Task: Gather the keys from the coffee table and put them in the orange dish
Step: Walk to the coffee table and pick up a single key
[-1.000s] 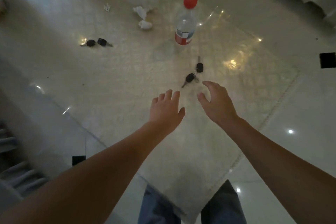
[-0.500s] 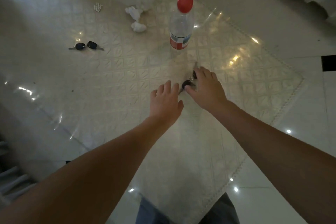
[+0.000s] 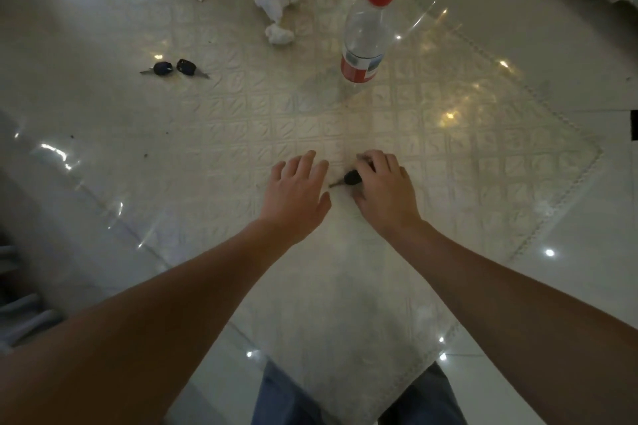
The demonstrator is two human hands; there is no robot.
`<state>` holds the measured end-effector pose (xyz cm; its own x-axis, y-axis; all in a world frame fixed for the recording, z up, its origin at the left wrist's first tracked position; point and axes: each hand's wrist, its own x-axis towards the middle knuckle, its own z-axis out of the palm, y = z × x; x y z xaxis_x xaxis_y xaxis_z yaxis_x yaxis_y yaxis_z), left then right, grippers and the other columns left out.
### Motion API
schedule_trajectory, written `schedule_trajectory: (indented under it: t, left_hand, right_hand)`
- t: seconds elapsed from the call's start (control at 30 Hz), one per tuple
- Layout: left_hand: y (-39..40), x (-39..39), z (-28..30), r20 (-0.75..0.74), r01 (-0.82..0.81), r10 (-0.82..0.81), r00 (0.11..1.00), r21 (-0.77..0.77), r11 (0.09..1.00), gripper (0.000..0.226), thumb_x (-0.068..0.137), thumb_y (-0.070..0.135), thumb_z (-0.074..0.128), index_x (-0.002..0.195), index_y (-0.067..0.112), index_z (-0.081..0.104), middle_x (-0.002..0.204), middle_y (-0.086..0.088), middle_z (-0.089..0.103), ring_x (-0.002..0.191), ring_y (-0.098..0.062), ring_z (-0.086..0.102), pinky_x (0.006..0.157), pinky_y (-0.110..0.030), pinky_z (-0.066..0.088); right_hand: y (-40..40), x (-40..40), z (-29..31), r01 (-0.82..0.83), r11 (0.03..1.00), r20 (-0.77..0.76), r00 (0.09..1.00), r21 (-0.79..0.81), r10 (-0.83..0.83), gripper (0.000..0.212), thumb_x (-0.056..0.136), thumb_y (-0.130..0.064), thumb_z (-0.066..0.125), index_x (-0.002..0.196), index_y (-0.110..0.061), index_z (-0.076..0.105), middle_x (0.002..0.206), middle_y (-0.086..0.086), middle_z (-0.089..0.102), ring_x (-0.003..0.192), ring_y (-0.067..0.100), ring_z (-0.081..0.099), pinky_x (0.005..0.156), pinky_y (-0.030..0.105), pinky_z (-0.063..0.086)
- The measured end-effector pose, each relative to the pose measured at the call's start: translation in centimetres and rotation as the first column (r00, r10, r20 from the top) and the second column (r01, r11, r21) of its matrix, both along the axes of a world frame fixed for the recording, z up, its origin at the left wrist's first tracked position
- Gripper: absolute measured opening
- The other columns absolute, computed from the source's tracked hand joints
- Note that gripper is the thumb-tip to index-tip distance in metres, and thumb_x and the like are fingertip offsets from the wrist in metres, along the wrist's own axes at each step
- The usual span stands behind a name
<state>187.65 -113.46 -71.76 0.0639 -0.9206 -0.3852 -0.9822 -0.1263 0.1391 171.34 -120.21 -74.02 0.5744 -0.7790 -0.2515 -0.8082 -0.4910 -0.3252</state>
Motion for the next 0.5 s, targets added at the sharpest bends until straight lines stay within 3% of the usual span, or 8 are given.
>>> schedule_trajectory:
  t: [0.13, 0.33, 0.5]
  left_hand:
    - [1.3, 0.3, 0.2, -0.01, 0.012, -0.012, 1.0, 0.004, 1.0, 0.054, 0.093, 0.041, 0.045, 0.14, 0.018, 0.034, 0.154, -0.011, 0.032, 0.138, -0.03, 0.033, 0.113, -0.048, 0.028]
    - [3.0, -0.8, 0.0, -0.011, 0.04, -0.04, 0.999, 0.005, 0.999, 0.054, 0.093, 0.042, 0.044, 0.14, 0.018, 0.035, 0.153, -0.011, 0.033, 0.137, -0.03, 0.034, 0.112, -0.047, 0.029]
    - [5.0, -0.9, 0.3, -0.027, 0.04, -0.04, 0.999, 0.002, 0.999, 0.053, 0.093, 0.04, 0.047, 0.139, 0.018, 0.036, 0.154, -0.012, 0.032, 0.138, -0.03, 0.034, 0.112, -0.048, 0.03]
  right_hand:
    - [0.8, 0.2, 0.4, 0.002, 1.0, -0.02, 1.0, 0.028, -0.001, 0.031, 0.082, -0.014, 0.067, 0.111, -0.012, 0.056, 0.114, 0.008, 0.052, 0.101, 0.026, 0.049, 0.076, 0.037, 0.047]
    - [2.4, 0.5, 0.8, -0.013, 0.993, -0.034, 0.999, 0.12, 0.017, 0.026, 0.081, 0.004, 0.056, 0.102, -0.011, 0.052, 0.109, 0.01, 0.05, 0.094, 0.026, 0.047, 0.071, 0.032, 0.038]
    - [4.2, 0.3, 1.2, 0.094, 0.972, 0.02, 0.995, 0.214, -0.101, 0.022, 0.082, 0.006, 0.055, 0.096, -0.011, 0.051, 0.1, 0.009, 0.049, 0.079, 0.025, 0.053, 0.066, 0.036, 0.048]
